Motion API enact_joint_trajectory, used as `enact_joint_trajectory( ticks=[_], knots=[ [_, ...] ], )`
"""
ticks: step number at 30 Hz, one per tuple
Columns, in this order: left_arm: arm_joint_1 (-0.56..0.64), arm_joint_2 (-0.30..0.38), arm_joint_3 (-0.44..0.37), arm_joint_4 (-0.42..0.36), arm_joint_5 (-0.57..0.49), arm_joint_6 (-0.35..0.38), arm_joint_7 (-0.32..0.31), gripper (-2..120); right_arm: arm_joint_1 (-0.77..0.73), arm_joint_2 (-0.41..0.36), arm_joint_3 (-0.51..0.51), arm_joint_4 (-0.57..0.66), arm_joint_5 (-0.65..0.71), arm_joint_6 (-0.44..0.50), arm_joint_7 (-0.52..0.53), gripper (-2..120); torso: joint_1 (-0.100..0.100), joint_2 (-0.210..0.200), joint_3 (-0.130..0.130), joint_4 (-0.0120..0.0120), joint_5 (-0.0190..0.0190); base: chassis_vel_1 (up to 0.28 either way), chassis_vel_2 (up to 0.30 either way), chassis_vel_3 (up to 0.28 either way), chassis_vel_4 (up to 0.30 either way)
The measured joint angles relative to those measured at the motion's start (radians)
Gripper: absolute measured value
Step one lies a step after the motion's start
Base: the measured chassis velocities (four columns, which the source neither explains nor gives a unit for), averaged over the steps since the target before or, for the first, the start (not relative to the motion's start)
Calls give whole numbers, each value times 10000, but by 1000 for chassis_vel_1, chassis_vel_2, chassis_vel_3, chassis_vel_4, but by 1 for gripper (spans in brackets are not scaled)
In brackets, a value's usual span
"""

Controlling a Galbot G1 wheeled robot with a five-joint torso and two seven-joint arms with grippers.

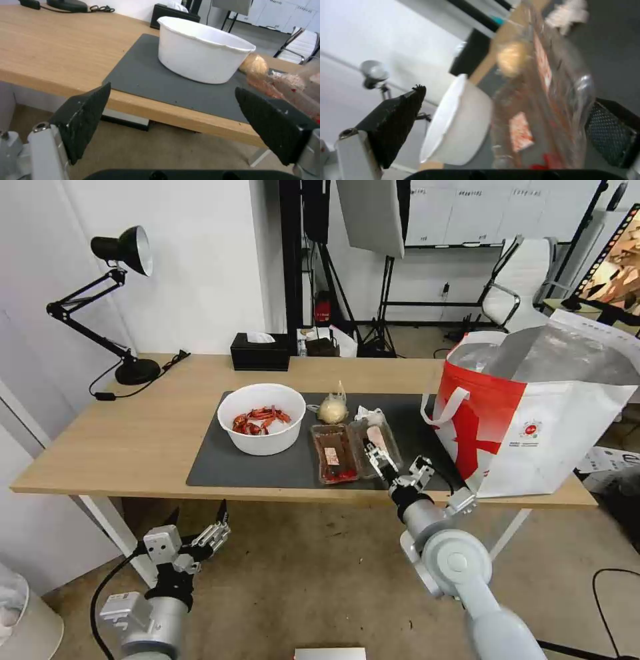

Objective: Pick up the trash from the table and place it into the takeout bag.

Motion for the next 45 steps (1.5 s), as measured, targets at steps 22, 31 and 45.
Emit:
enact_joint_trajectory(
  ticks=[22, 31, 45],
  knots=[
    [-217, 4, -40, 190, -42, -14, -1, 100, 2720, -209, -1301, -1443, 2732, -1942, 1620, 100, -1, 1, 0, 0, 1, 0, 0, 0, 0],
    [-417, 52, -46, 225, -219, 98, 24, 100, 4798, -1108, -2123, -2505, 308, -2055, -664, 93, -1, 1, 0, 1, 1, 0, 0, 0, 0],
    [-1137, 903, 73, 291, -2025, 808, 116, 100, 6370, -2096, -3646, -5511, -6189, -1812, -6397, 43, -1, 1, 0, 1, 1, 0, 0, 0, 0]
  ],
)
